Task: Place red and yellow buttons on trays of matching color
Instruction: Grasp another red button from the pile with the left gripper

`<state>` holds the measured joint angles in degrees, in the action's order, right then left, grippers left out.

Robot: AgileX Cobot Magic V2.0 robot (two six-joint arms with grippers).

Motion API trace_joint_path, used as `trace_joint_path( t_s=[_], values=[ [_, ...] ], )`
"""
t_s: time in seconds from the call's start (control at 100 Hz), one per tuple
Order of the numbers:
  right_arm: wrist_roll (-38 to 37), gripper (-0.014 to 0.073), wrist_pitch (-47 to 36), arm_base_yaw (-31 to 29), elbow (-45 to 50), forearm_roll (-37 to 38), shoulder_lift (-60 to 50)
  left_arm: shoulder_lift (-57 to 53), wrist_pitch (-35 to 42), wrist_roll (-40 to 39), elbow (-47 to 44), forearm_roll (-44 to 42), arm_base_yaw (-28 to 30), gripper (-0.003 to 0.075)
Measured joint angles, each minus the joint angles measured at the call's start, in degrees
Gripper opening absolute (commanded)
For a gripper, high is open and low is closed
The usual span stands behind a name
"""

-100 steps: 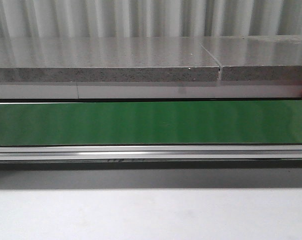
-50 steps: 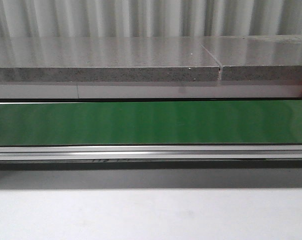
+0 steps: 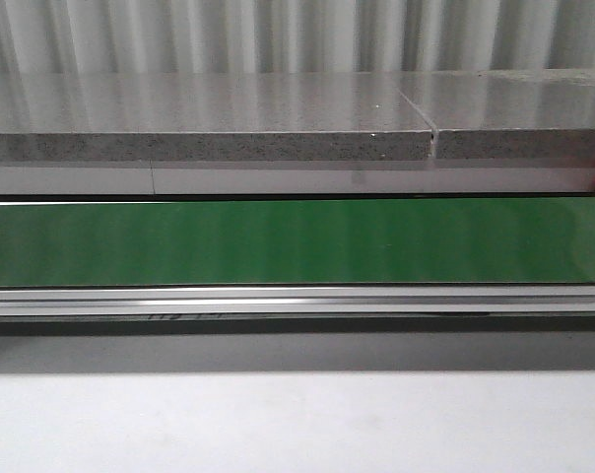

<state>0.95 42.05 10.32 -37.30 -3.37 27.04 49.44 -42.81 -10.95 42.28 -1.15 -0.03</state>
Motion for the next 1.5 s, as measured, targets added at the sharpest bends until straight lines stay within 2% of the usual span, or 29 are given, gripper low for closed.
trace_joint_path(
  t_s=[0.11, 0.18, 0.3, 0.38, 0.68, 0.94, 1.26, 1.5],
  values=[
    [0.0, -0.0106, 0.0, 0.0, 0.0, 0.0, 0.0, 3.4, -2.5, 0.0, 2.1, 0.0, 4.5, 0.0065],
    [0.0, -0.0106, 0.0, 0.0, 0.0, 0.0, 0.0, 5.5, -4.4, 0.6, 3.6, 0.0, 7.0, 0.0168],
    [0.0, -0.0106, 0.0, 0.0, 0.0, 0.0, 0.0, 9.1, -7.0, 2.3, 6.3, 0.4, 10.1, 0.0399],
    [0.0, -0.0106, 0.0, 0.0, 0.0, 0.0, 0.0, 11.4, -8.3, 2.6, 8.1, 0.6, 12.1, 0.0480],
    [0.0, -0.0106, 0.0, 0.0, 0.0, 0.0, 0.0, 21.4, -14.9, 6.3, 15.3, 1.1, 22.3, 0.0482],
    [0.0, -0.0106, 0.0, 0.0, 0.0, 0.0, 0.0, 36.1, -20.3, 9.9, 24.4, 3.2, 29.6, 0.0482],
    [0.0, -0.0106, 0.0, 0.0, 0.0, 0.0, 0.0, 50.6, -25.0, 11.0, 36.1, 3.7, 30.4, 0.0482],
    [0.0, -0.0106, 0.0, 0.0, 0.0, 0.0, 0.0, 56.8, -26.6, 11.0, 39.9, 2.8, 30.4, 0.0482]
  ],
)
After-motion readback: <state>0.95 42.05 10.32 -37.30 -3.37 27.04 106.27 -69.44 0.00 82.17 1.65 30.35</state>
